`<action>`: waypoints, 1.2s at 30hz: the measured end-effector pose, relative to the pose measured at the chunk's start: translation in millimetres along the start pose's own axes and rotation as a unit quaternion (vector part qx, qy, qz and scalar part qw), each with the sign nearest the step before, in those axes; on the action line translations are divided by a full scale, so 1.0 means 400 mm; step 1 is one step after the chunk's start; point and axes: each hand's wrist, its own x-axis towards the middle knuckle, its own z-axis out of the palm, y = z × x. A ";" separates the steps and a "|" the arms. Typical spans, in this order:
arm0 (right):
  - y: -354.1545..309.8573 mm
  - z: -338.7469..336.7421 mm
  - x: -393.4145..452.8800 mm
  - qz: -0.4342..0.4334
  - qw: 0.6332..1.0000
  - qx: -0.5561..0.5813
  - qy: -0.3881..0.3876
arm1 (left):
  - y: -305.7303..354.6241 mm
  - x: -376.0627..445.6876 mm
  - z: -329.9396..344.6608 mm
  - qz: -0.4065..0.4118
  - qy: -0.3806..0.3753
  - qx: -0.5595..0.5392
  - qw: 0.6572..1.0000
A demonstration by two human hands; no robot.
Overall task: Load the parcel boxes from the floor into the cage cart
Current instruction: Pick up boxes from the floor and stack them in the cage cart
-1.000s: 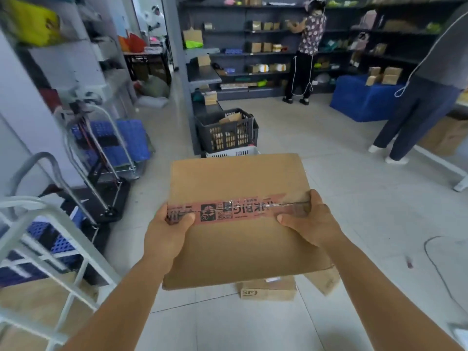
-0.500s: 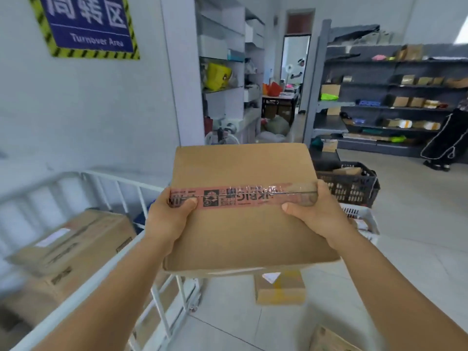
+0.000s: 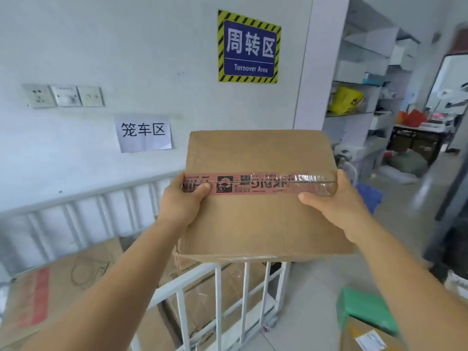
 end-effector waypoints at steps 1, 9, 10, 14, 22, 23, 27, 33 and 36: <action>-0.025 0.035 0.008 -0.011 1.000 0.006 -0.010 | -0.006 0.012 -0.038 0.003 0.013 0.002 1.000; -0.229 0.348 0.022 -0.055 0.995 0.014 -0.081 | -0.095 0.121 -0.361 -0.009 0.100 0.031 0.994; -0.250 0.391 0.018 -0.057 0.994 0.014 -0.092 | -0.109 0.130 -0.400 -0.014 0.107 0.035 0.994; -0.313 0.563 0.003 -0.061 0.987 0.029 -0.145 | -0.180 0.154 -0.553 -0.042 0.139 0.050 0.988; -0.364 0.908 -0.054 -0.041 0.960 0.015 -0.277 | -0.381 0.136 -0.790 -0.159 0.203 0.091 0.962; -0.360 0.950 -0.060 -0.033 0.956 0.007 -0.293 | -0.410 0.128 -0.808 -0.176 0.210 0.094 0.957; -0.324 1.131 -0.081 -0.014 0.931 -0.019 -0.365 | -0.545 0.099 -0.867 -0.241 0.237 0.108 0.935; -0.222 1.361 -0.106 0.031 0.887 -0.075 -0.454 | -0.728 0.083 -0.908 -0.344 0.250 0.141 0.894; -0.163 1.458 -0.122 0.061 0.867 -0.104 -0.484 | -0.815 0.080 -0.913 -0.396 0.245 0.153 0.872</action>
